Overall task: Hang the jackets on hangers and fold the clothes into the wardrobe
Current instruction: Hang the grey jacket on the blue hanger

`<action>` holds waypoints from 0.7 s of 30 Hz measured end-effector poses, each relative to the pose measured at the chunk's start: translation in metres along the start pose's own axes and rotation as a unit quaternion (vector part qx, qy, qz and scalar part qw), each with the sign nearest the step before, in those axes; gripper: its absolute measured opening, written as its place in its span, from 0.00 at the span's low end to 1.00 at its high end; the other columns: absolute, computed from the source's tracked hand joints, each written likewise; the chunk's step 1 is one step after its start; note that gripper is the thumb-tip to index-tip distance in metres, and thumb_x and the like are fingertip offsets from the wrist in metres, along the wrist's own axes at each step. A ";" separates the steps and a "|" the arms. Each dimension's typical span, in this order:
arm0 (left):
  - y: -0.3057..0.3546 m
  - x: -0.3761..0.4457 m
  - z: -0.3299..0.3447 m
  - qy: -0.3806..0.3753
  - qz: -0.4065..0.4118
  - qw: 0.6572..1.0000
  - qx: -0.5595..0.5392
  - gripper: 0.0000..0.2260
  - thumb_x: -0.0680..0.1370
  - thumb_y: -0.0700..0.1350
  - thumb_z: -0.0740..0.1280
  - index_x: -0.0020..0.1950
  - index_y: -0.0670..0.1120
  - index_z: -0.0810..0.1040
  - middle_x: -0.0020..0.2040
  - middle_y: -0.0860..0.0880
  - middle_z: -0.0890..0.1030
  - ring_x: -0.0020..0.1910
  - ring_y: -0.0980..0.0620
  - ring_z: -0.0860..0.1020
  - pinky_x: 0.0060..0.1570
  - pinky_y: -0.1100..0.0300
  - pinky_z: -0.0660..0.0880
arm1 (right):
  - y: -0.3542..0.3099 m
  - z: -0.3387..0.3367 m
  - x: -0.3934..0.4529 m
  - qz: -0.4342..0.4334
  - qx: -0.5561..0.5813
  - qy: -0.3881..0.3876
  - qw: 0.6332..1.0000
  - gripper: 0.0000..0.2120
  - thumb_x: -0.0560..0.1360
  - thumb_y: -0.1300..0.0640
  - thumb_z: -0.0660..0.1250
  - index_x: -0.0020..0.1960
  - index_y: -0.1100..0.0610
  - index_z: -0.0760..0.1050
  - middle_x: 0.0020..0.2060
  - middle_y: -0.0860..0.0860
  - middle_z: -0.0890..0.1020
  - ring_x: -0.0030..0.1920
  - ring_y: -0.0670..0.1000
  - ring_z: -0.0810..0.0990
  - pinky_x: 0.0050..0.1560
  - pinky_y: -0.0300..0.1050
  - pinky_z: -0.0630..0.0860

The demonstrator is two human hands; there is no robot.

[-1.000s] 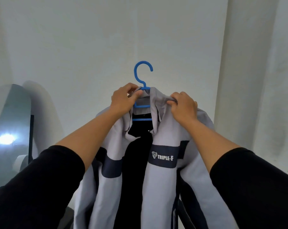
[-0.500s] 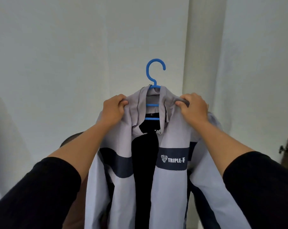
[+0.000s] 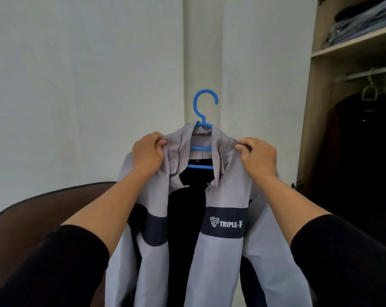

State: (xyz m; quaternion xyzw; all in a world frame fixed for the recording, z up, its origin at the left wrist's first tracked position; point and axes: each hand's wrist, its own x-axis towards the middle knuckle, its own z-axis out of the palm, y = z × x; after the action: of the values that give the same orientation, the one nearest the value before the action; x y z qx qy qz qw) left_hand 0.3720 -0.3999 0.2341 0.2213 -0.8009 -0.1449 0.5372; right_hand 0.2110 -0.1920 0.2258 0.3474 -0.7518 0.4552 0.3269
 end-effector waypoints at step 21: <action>0.163 0.006 0.257 0.006 0.014 0.999 -0.030 0.08 0.78 0.41 0.61 0.49 0.45 0.80 0.48 0.43 0.82 0.50 0.41 0.77 0.54 0.51 0.71 | 0.185 -0.078 0.105 -0.005 -0.159 0.032 0.987 0.14 0.76 0.43 0.62 0.57 0.47 0.79 0.54 0.46 0.76 0.58 0.50 0.69 0.49 0.45 0.58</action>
State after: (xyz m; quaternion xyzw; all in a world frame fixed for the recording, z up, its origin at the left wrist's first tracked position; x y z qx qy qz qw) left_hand 0.1005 -0.2638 0.2177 0.1951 -0.7959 -0.1599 0.5504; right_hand 0.0157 -0.0804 0.2551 0.2800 -0.8019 0.3394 0.4042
